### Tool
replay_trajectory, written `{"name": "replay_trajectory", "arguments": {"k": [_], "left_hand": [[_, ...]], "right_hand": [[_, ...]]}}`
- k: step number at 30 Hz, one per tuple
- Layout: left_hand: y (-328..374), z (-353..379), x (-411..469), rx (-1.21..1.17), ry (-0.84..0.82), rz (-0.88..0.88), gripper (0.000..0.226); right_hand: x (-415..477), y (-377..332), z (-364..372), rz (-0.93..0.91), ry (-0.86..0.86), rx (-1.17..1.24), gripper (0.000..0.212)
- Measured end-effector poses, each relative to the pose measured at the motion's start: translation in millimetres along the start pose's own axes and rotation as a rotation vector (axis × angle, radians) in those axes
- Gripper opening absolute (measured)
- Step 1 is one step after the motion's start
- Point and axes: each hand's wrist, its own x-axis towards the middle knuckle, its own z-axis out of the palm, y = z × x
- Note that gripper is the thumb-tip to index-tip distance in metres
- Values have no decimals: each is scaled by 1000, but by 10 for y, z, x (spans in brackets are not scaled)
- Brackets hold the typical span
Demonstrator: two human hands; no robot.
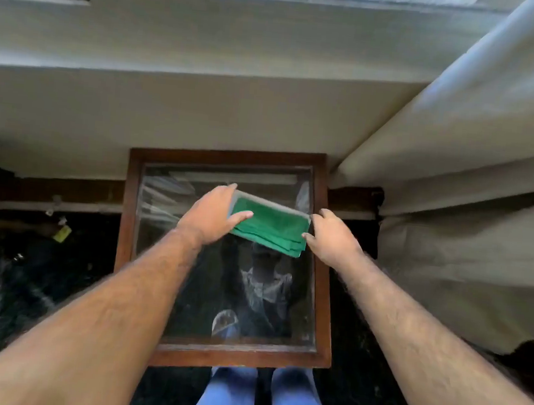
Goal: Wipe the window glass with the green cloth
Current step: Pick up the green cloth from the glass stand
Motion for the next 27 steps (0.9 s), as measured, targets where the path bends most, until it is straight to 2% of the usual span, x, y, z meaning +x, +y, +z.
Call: {"name": "replay_trajectory", "arguments": {"k": [5,8,12,17,23,27], "left_hand": [[-151,667,354,3,2,-149,61],[-203,928,533,45,-5,-262,49],[-212,1201,724,52,2,-333,41],[-204,1358,912,36,51,-384,34],[-238,1424,994,17,87,-437,36],[-223,1302,1018,-126,54,-532,28]], "right_hand": [[383,56,457,-45,4,-52,43],[608,59,666,-6,79,-68,39],[773,46,901,50,87,-70,39],[885,62,1032,92,121,-30,39],[958,16,1068,189,147,112,31],[925,-26,1002,297,162,255,26]]}}
